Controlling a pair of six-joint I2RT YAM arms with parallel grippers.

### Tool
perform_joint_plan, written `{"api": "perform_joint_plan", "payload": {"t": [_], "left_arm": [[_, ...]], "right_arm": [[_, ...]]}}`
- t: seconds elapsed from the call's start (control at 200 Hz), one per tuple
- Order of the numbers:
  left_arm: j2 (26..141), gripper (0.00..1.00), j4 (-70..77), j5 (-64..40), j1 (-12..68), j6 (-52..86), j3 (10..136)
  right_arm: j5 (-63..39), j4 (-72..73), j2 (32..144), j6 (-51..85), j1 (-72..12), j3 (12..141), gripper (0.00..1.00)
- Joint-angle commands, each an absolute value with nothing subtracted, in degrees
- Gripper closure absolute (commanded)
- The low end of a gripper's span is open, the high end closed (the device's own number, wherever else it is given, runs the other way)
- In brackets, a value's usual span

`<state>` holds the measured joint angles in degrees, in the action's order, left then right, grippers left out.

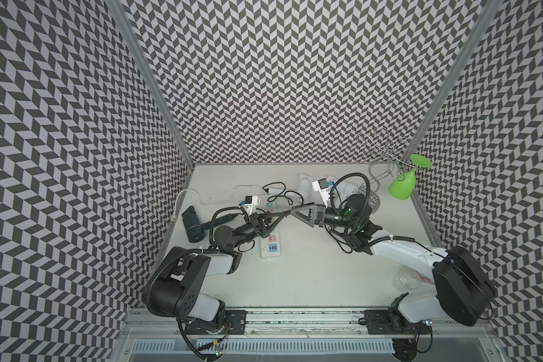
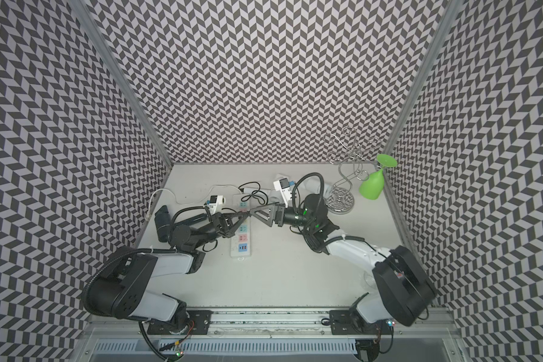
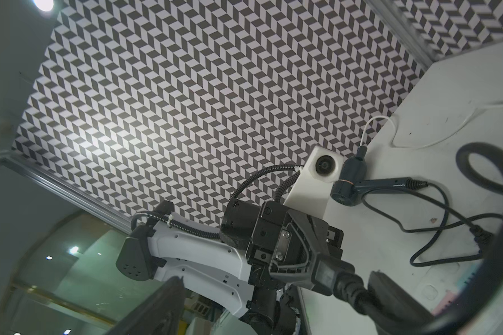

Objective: Charge the blow dryers
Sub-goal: Pick up the plug from the center of the board.

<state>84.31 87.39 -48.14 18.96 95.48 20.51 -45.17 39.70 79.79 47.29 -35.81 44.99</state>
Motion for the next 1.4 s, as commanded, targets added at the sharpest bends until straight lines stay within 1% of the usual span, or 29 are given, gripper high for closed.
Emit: {"api": "perform_joint_plan", "payload": {"t": [0.0, 0.135, 0.195, 0.255, 0.365, 0.496, 0.681, 0.841, 1.016, 1.212, 1.397], "left_arm": [[83.3, 1.00, 106.1, -50.6, 17.5, 107.6, 22.1], [82.2, 1.00, 106.0, -52.0, 15.6, 120.0, 21.2], [82.0, 1.00, 105.9, -52.6, 15.4, 123.6, 20.7], [82.2, 1.00, 105.5, -53.7, 15.4, 126.6, 20.1], [82.7, 1.00, 106.0, -55.6, 14.9, 131.2, 19.9], [81.9, 1.00, 106.1, -56.7, 14.3, 133.6, 19.9], [80.9, 1.00, 105.9, -58.3, 12.2, 135.4, 20.0], [80.9, 1.00, 105.6, -58.9, 11.6, 135.8, 19.8], [80.0, 1.00, 104.8, -59.9, 11.6, 136.8, 19.7], [77.6, 1.00, 100.9, -61.3, 11.6, 135.5, 19.1], [78.3, 1.00, 101.3, -61.8, 11.7, 135.7, 18.5]], "right_arm": [[-42.8, 40.8, 74.9, 29.9, -35.9, 41.3, 0.04], [-41.9, 46.6, 74.7, 23.2, -35.9, 38.3, 0.08], [-41.9, 50.3, 75.9, 23.1, -35.9, 37.8, 0.11], [-44.2, 54.0, 77.3, 22.4, -35.9, 37.8, 0.15], [-45.3, 58.3, 80.1, 23.2, -35.9, 38.1, 0.18], [-49.0, 59.3, 83.6, 24.4, -35.9, 39.8, 0.23], [-54.2, 62.6, 84.6, 26.6, -35.9, 37.7, 0.25], [-53.0, 64.0, 85.9, 27.1, -36.0, 36.4, 0.25], [-50.2, 65.2, 91.4, 27.5, -35.9, 40.2, 0.31], [-50.6, 72.2, 97.3, 31.0, -36.0, 44.0, 0.38], [-51.9, 84.1, 100.5, 36.1, -36.4, 44.7, 0.41]]}}
